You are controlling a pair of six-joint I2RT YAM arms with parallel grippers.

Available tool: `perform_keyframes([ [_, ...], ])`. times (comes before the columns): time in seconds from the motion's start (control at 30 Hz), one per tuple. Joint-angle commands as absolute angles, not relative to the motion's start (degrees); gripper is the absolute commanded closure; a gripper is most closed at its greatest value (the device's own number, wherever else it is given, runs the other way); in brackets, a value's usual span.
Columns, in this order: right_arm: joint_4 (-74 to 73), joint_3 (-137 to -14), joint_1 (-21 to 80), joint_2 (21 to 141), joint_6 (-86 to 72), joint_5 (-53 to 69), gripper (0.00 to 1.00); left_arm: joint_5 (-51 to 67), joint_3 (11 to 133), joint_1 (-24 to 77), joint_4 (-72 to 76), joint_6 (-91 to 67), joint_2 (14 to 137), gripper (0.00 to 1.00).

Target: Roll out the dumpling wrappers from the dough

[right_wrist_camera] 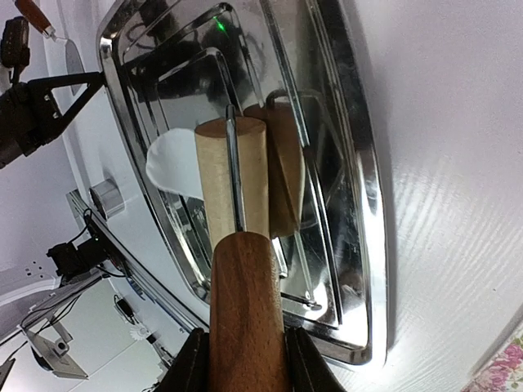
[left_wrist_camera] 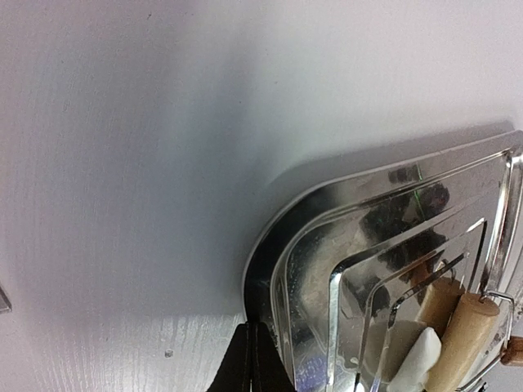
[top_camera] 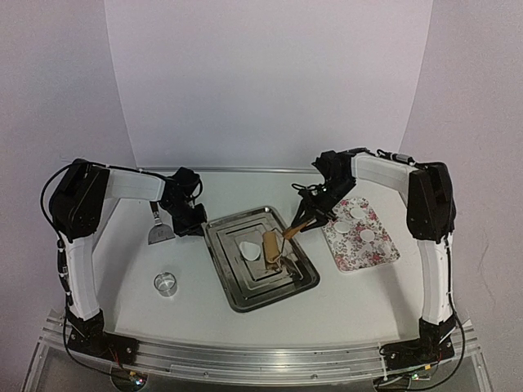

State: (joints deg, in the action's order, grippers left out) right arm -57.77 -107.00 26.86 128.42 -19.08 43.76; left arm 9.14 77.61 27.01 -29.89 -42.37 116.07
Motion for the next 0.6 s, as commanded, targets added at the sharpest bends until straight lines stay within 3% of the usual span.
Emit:
perform_keyframes([
  [0.0,-66.5,-100.1,27.1,137.5,-20.3,13.8,1.0,4.1,74.0,25.3,-34.5,-43.0,119.4,1.0],
  [0.17,-66.3,-102.1,27.1,135.6,-19.0,15.1,1.0,7.0,74.9,25.4,-30.6,-38.0,119.2,1.0],
  [0.57,-64.8,-111.7,27.1,123.6,-12.3,37.5,1.0,9.7,89.0,25.9,-31.1,-16.1,126.1,1.0],
])
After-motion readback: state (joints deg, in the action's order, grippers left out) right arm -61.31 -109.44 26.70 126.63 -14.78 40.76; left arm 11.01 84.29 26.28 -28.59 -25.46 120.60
